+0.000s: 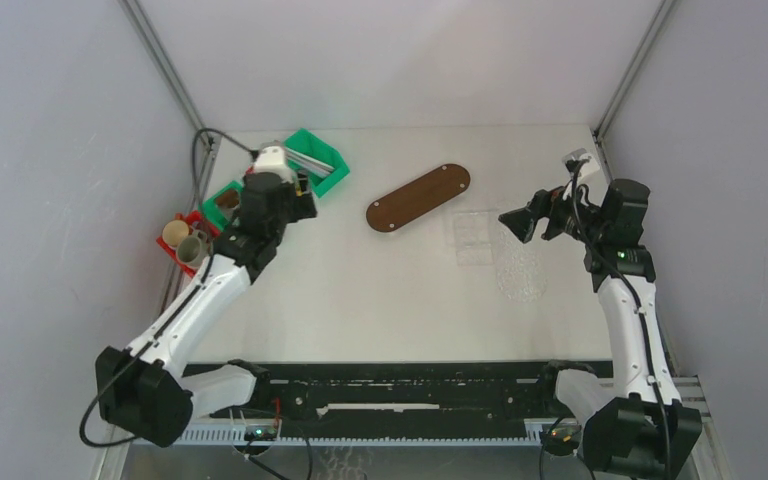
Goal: Prepare toiletry sets of a toothbrush and toothpaste on the tray
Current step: Pick up the toothpaste holder from the storage box.
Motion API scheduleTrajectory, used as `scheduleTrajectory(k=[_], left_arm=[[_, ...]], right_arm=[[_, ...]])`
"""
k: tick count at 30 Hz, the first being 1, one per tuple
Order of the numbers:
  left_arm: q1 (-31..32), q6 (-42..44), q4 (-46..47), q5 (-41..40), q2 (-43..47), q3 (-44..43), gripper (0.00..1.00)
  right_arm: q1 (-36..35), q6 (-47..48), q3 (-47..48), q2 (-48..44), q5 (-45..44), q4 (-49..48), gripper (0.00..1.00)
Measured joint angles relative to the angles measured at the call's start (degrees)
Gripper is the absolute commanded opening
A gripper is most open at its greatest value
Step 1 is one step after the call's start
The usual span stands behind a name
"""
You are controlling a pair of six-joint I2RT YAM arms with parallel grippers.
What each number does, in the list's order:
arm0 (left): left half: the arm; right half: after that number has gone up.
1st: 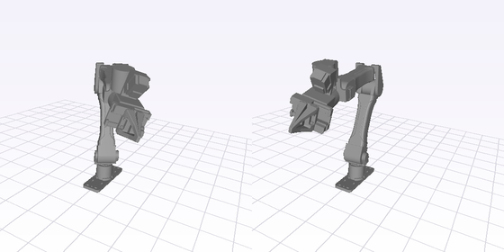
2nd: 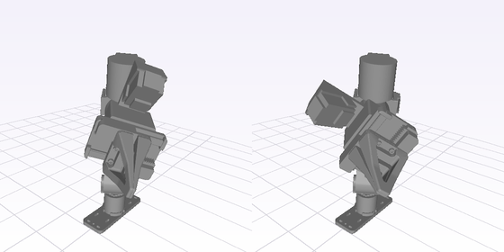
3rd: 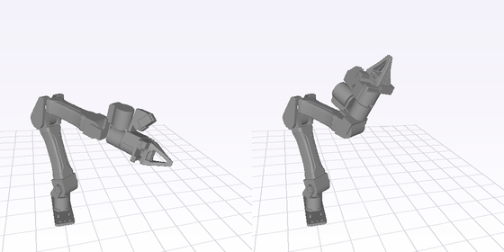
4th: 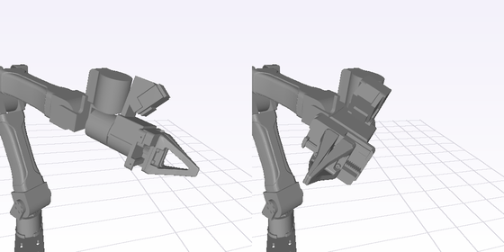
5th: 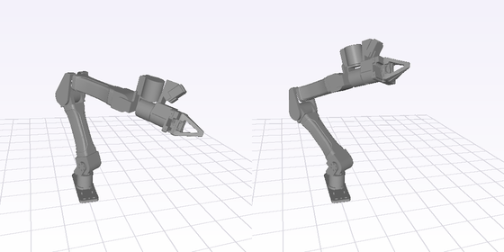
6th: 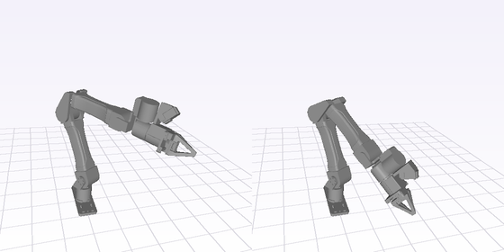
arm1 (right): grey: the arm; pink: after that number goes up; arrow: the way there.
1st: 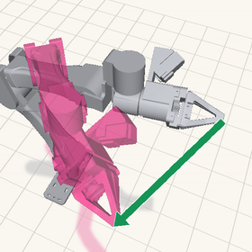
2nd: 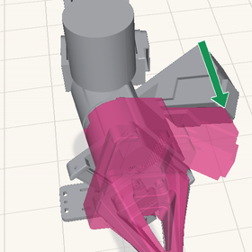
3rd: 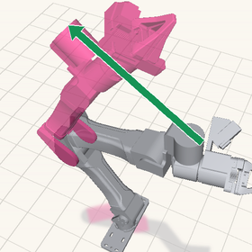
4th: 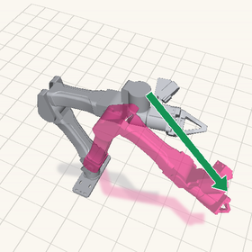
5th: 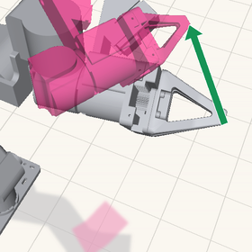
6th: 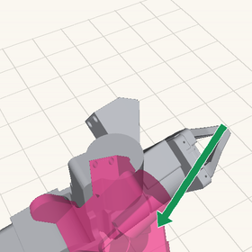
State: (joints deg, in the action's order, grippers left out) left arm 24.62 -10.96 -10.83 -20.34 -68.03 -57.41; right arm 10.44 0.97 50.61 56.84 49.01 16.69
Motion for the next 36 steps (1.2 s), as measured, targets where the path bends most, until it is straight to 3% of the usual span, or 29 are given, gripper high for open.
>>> scheduleTrajectory(k=[8, 15, 22, 36], left_arm=[[-22.8, -11.9, 3.7, 11.7, 13.4, 13.5, 0.89], [-34.7, -22.4, 9.4, 22.3, 10.5, 16.9, 0.86], [-39.6, -30.6, 12.0, 26.5, 2.1, 16.9, 0.84], [-40.0, -37.6, 9.7, 21.8, -4.4, 16.7, 0.80]], right_arm=[[-3.6, 0.7, 0.0, 0.0, -0.1, 0.5, 0.96], [-4.6, 1.3, 0.0, 0.0, -0.2, 0.9, 0.96], [-4.6, 1.4, 0.0, 0.0, -0.2, 0.9, 0.96], [-4.6, 1.4, 0.0, 0.0, -0.2, 0.9, 0.96]])
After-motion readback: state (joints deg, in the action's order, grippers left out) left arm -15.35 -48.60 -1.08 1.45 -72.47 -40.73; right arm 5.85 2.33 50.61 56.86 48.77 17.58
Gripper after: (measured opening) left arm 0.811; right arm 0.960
